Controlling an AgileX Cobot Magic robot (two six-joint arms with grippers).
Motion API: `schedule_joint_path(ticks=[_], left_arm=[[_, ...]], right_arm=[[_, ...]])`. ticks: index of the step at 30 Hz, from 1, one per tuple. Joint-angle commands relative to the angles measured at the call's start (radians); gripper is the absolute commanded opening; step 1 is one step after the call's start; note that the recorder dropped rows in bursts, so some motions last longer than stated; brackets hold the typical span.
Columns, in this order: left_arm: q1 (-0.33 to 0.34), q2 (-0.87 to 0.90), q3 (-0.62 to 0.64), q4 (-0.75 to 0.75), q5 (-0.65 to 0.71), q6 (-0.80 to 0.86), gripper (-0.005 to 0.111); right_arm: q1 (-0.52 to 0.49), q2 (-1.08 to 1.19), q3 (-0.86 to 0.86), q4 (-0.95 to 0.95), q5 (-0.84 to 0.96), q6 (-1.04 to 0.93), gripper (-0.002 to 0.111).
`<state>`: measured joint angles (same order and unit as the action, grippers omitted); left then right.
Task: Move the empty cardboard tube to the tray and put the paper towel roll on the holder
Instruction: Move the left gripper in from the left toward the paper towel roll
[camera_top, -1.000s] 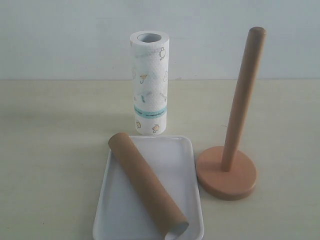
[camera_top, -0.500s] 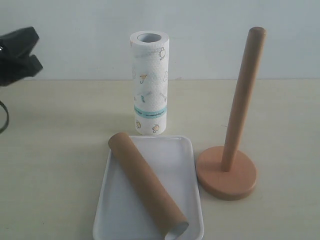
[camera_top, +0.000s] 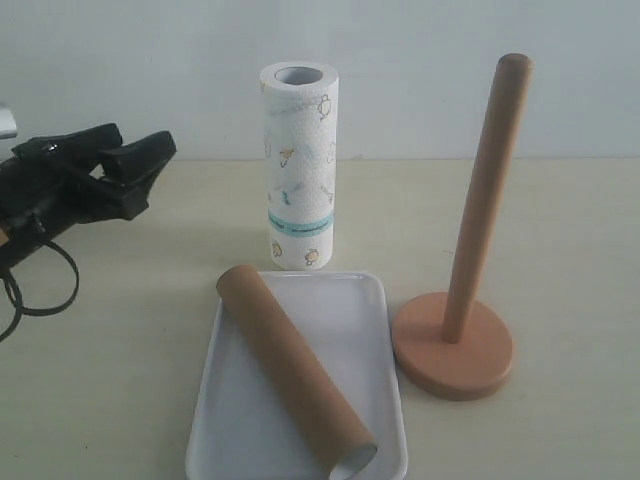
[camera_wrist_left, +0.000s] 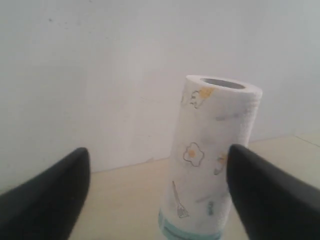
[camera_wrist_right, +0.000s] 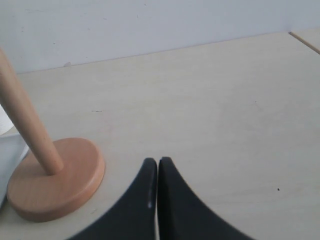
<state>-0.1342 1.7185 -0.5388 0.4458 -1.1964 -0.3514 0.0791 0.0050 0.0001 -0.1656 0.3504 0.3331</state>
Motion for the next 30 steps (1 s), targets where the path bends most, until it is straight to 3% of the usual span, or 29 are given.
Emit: schedule_joint_path(ticks=[1,4,25,30], left_arm=[[0.000,0.033,-0.062,0.199,0.048,0.012,0.085],[-0.012,0.059,-0.094,0.252,0.044,0.021,0.087],[-0.031,0.121,-0.147,0.232,0.037,0.095,0.088],[-0.076,0.176,-0.181,0.208,0.039,0.091,0.088]], right_arm=[[-0.008,-0.005,0.000,-0.002,-0.010,0.002,0.000],[-0.008,-0.005,0.000,-0.002,-0.010,0.002,0.000],[-0.008,-0.005,0.000,-0.002,-0.010,0.002,0.000],[-0.008,-0.005,0.000,-0.002,-0.010,0.002,0.000]])
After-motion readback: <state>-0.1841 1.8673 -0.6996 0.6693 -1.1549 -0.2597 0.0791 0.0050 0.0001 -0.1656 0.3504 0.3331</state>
